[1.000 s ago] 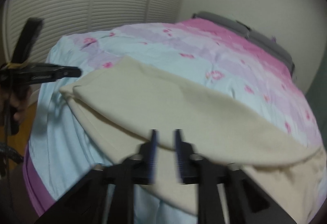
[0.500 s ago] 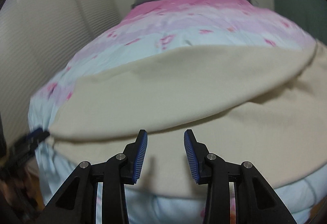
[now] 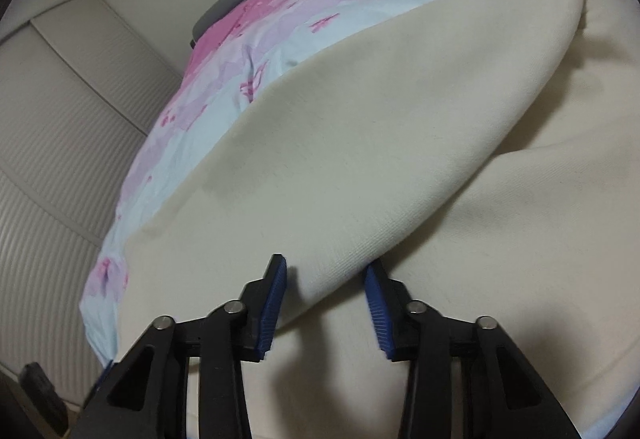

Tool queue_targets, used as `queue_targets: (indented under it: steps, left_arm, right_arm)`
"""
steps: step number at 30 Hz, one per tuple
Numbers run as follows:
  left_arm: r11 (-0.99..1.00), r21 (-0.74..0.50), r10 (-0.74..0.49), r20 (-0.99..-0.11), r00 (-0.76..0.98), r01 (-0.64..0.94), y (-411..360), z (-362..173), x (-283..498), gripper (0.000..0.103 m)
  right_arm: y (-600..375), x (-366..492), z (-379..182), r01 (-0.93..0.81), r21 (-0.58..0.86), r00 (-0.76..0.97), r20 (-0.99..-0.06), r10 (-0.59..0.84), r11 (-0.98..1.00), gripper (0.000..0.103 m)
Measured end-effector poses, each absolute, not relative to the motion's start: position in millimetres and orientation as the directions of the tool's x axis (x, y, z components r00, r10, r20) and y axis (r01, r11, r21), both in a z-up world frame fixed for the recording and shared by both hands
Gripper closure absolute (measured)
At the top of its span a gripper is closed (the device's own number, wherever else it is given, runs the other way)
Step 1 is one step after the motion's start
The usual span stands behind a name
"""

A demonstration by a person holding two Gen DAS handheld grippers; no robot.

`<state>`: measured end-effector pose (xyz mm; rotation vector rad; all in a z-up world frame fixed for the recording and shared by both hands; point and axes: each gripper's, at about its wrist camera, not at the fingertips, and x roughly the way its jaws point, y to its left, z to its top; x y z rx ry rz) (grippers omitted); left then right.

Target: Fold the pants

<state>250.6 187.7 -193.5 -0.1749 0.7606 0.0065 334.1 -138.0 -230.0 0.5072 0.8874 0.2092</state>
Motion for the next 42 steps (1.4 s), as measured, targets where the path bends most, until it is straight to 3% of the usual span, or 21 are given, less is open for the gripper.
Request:
queue_targets:
  steps: [4, 8, 11, 21, 31, 37, 42]
  left_arm:
    - [0.988, -0.151, -0.075, -0.704, 0.707, -0.046, 180.1, -198.6, 254.7, 0.062]
    - [0.986, -0.162, -0.086, -0.708, 0.701, -0.043, 183.9, -202.2, 256.4, 0.079]
    - [0.988, -0.152, -0.082, -0.685, 0.724, -0.032, 186.1, -196.4, 251.9, 0.084]
    - [0.978, -0.182, -0.036, -0.643, 0.765, -0.106, 235.1, -177.5, 241.2, 0.086]
    - [0.971, -0.206, -0.050, -0.660, 0.749, -0.117, 241.2, -188.3, 226.8, 0.086]
    - [0.969, -0.214, -0.043, -0.629, 0.777, -0.119, 244.0, -169.4, 221.0, 0.085]
    - [0.972, -0.200, -0.041, -0.667, 0.744, -0.125, 243.9, -182.7, 222.3, 0.085]
  right_arm:
    - [-135.1, 336.7, -236.2, 0.012, 0.518, 0.608, -0.683, 0.405, 0.855, 0.089]
    - [-129.8, 332.1, -229.0, -0.025, 0.491, 0.636, -0.664, 0.392, 0.871, 0.093]
    - [-123.4, 326.5, -217.6, -0.059, 0.452, 0.657, -0.654, 0.376, 0.890, 0.093]
    - [-91.5, 269.0, -154.2, -0.243, 0.418, 0.684, -0.566, 0.460, 0.875, 0.094]
    - [-80.6, 240.9, -219.3, -0.195, 0.422, 0.551, -0.700, 0.455, 0.885, 0.095]
    - [-92.0, 235.5, -193.2, -0.229, 0.451, 0.597, -0.635, 0.490, 0.863, 0.095]
    - [-95.0, 235.5, -188.9, -0.238, 0.463, 0.583, -0.635, 0.507, 0.854, 0.095]
